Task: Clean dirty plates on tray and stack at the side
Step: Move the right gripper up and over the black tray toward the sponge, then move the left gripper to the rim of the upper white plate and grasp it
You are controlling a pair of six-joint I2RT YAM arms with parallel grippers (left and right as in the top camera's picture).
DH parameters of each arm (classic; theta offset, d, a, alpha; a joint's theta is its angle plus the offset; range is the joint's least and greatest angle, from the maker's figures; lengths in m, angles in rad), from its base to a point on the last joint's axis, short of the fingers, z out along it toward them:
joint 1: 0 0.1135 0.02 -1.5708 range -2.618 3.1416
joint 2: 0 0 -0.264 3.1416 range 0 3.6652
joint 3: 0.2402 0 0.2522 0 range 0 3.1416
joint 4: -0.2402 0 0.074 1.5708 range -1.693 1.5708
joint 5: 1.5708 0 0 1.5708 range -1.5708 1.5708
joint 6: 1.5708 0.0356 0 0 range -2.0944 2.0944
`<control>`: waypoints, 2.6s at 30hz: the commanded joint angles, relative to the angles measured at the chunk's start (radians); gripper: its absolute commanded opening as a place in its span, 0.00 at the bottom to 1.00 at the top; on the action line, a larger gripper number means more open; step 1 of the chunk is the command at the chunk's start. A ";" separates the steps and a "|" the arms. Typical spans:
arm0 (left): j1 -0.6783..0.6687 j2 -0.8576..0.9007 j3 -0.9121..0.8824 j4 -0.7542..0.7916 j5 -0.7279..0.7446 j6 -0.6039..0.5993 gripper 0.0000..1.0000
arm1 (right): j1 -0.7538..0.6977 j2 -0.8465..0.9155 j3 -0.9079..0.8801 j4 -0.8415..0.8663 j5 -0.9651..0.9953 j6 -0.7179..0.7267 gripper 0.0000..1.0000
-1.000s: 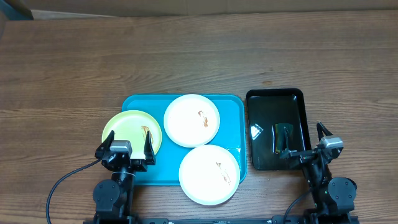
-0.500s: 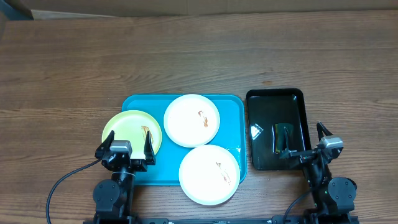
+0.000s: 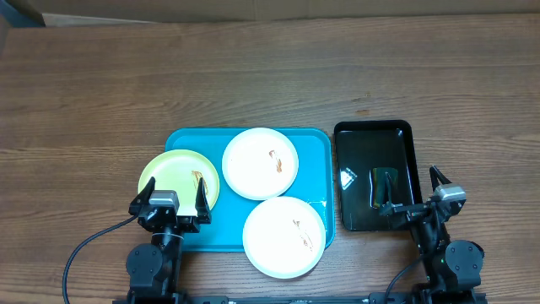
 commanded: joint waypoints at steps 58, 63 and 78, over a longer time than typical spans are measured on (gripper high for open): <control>-0.006 -0.009 -0.007 0.004 0.007 0.012 1.00 | -0.003 0.909 1.229 -1.137 -0.085 0.200 1.00; -0.006 -0.009 -0.007 0.003 0.007 0.012 1.00 | -0.003 1.171 1.406 -1.349 -0.090 0.200 1.00; -0.006 -0.009 0.008 -0.009 0.119 0.011 1.00 | -0.003 1.374 1.408 -1.419 -0.036 0.199 1.00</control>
